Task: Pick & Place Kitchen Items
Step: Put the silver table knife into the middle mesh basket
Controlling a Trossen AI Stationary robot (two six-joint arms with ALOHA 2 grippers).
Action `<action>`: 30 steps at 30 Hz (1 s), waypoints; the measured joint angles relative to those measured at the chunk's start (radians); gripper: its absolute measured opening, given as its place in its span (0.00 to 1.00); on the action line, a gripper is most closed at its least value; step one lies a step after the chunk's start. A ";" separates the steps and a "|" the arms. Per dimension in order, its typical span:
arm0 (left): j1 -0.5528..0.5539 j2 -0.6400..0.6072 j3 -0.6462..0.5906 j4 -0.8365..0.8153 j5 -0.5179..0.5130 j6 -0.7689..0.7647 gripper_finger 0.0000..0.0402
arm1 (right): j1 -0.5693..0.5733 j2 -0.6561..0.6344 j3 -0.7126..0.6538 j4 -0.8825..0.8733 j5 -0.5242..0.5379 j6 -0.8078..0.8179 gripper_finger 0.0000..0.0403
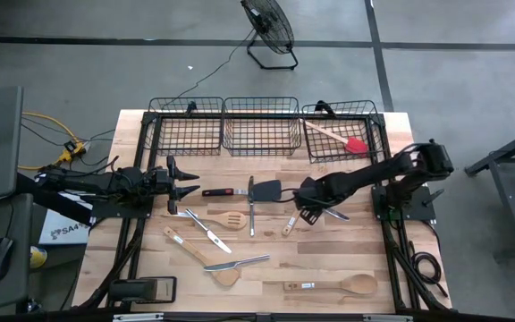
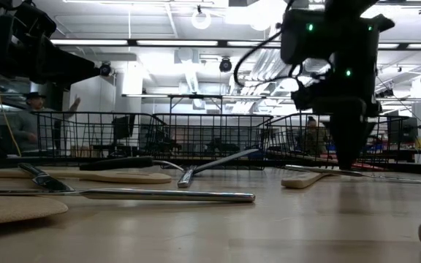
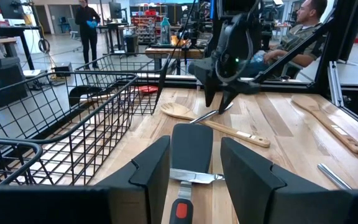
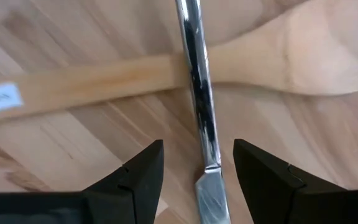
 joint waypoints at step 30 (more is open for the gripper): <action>0.000 0.000 0.000 0.000 0.000 0.000 0.35 | -0.032 0.066 0.002 -0.021 -0.034 -0.013 0.11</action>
